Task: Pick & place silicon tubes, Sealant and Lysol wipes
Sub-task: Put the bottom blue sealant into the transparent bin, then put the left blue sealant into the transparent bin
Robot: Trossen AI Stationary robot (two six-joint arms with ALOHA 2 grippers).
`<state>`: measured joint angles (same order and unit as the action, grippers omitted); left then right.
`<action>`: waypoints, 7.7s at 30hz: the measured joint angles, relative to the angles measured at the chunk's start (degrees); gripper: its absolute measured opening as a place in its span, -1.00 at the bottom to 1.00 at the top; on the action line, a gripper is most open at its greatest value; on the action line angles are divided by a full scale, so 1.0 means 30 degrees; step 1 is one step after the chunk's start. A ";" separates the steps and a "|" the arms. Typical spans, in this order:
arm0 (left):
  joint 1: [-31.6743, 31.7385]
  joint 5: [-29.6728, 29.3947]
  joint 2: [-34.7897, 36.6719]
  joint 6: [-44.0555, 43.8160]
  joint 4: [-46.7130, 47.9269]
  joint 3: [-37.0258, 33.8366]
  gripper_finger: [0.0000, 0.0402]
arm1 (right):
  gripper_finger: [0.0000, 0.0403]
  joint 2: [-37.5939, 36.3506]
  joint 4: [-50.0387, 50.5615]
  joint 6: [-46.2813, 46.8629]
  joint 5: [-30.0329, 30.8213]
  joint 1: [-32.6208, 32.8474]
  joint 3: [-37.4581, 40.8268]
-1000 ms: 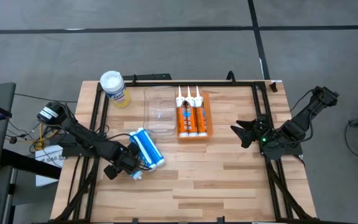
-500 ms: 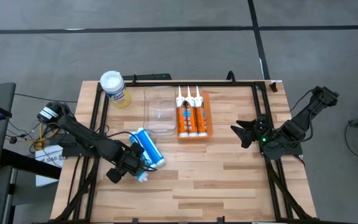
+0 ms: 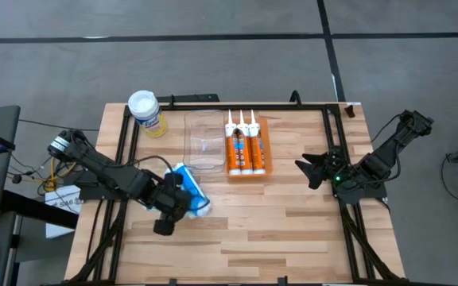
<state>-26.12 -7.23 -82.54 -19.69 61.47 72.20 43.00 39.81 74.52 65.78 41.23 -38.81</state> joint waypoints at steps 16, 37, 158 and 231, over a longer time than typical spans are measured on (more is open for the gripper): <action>0.7977 -0.3629 0.0015 -1.2379 -0.3530 0.2171 0.00 | 0.37 0.0000 0.0104 -0.0852 -0.0031 0.0000 0.0000; 1.5382 -0.0979 -0.4504 -1.6430 -0.7671 0.2156 0.01 | 0.37 0.0015 0.0572 -0.1018 -0.0400 0.0000 0.0000; 0.5469 -0.0662 -0.1865 -3.0466 0.3582 0.0801 0.53 | 0.37 0.0015 0.0140 -0.1876 -0.0958 -0.0036 0.0007; 0.3953 0.1851 -0.1876 -3.9194 -0.5616 -1.0515 0.00 | 0.37 0.0022 0.0144 -0.2016 -0.0923 0.0750 0.0007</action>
<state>-14.26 -1.67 -88.17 -137.27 44.62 40.66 43.07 40.24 68.47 63.01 43.48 -38.79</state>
